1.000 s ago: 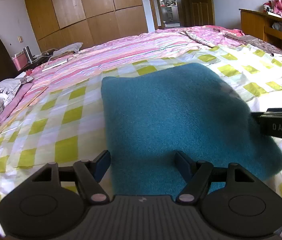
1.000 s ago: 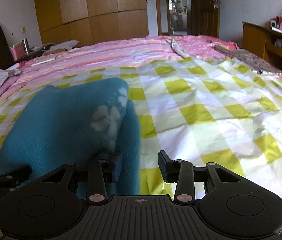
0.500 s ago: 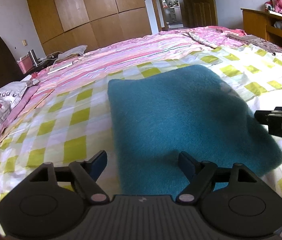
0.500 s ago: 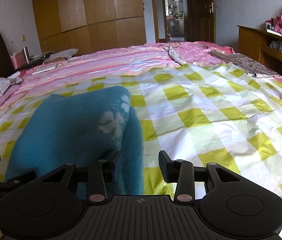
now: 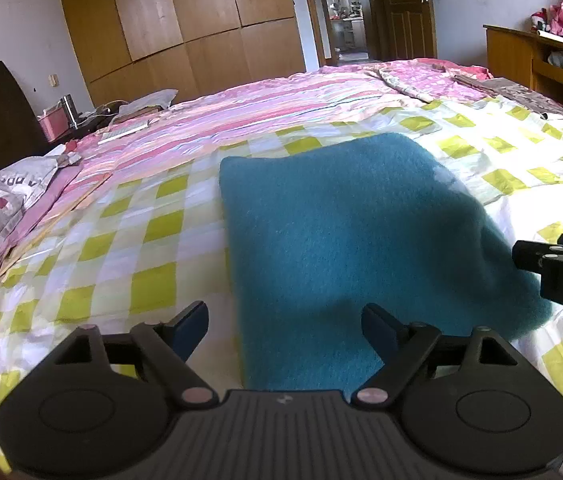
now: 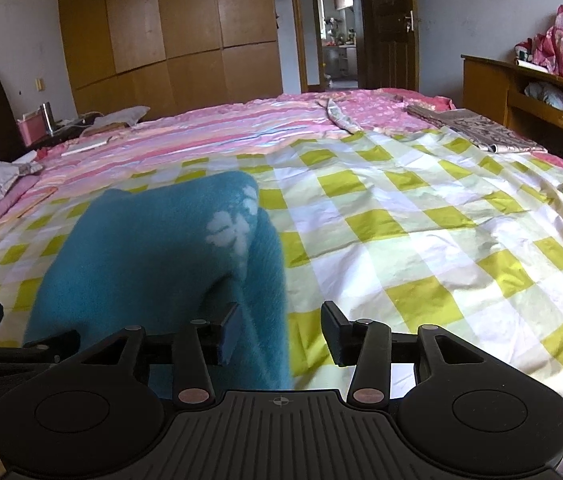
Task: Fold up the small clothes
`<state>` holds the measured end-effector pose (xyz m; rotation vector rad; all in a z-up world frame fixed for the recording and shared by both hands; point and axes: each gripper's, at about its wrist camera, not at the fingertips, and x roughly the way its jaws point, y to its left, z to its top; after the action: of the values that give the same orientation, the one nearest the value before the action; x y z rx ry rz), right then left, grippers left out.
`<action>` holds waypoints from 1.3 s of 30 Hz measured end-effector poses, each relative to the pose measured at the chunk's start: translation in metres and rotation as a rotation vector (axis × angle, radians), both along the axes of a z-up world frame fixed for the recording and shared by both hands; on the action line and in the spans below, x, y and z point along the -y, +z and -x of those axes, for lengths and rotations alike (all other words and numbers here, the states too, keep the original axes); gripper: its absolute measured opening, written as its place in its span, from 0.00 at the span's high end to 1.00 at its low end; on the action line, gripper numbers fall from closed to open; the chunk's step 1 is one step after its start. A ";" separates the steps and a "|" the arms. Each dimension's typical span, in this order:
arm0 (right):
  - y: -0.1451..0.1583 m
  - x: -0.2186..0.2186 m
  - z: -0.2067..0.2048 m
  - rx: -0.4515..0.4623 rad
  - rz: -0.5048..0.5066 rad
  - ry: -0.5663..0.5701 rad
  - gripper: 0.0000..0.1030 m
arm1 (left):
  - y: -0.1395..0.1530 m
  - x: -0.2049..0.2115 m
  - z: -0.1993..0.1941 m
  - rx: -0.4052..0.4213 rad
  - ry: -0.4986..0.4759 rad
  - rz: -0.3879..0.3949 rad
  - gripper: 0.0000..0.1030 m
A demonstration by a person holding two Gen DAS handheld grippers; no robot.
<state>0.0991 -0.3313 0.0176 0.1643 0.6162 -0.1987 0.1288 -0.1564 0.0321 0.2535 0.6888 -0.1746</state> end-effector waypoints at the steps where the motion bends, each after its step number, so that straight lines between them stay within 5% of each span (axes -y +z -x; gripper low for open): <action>1: 0.000 -0.001 0.002 0.001 0.000 -0.002 0.56 | 0.000 -0.001 0.001 0.000 0.002 0.003 0.12; 39: -0.011 -0.056 0.061 -0.052 0.049 0.033 0.50 | -0.010 -0.045 0.049 -0.039 0.023 0.070 0.00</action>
<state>0.0385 -0.2756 0.0065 0.1019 0.6647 -0.1861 0.0794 -0.1116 0.0224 0.1751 0.7222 -0.1820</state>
